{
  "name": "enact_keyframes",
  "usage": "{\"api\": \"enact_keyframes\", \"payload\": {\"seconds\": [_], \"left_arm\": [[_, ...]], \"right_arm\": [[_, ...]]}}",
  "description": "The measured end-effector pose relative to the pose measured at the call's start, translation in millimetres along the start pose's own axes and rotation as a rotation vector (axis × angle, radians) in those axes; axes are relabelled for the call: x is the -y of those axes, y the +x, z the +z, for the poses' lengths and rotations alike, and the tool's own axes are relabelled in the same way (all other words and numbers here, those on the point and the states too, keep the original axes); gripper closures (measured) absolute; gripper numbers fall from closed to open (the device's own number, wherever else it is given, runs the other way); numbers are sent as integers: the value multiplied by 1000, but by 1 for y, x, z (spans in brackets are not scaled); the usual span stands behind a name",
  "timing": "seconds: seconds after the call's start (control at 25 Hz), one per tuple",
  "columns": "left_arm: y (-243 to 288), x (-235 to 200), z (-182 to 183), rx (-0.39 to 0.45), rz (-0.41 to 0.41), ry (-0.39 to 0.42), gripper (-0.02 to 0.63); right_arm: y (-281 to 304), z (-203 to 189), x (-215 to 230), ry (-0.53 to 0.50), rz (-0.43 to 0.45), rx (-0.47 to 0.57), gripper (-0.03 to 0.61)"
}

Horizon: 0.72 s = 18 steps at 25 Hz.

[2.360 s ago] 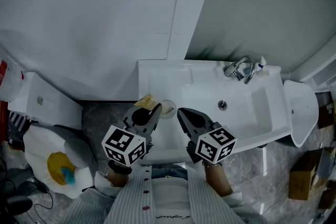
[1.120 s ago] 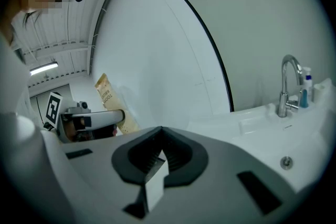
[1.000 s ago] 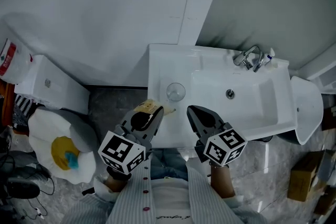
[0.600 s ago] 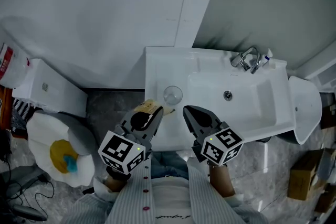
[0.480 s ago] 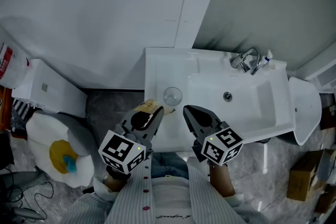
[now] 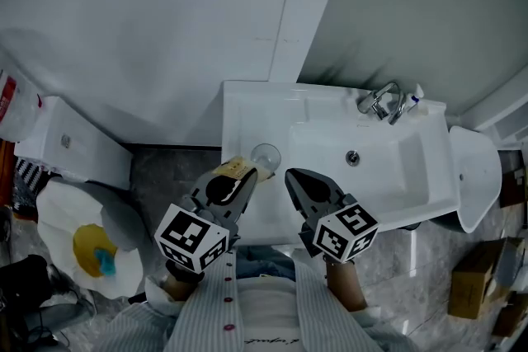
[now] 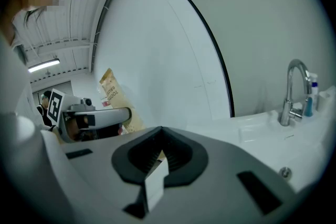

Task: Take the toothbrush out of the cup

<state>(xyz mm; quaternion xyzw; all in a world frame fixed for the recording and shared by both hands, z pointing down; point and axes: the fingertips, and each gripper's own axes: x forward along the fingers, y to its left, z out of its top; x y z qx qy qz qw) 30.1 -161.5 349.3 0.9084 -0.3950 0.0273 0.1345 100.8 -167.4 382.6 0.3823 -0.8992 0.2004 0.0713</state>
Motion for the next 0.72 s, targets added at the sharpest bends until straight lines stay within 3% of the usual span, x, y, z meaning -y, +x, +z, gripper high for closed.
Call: {"api": "enact_keyframes", "payload": {"seconds": [0.72], "left_arm": [[0,6,-6,-18,2,-13,565]], "right_arm": [[-11,-9,4,20,-11,-6,568]]}}
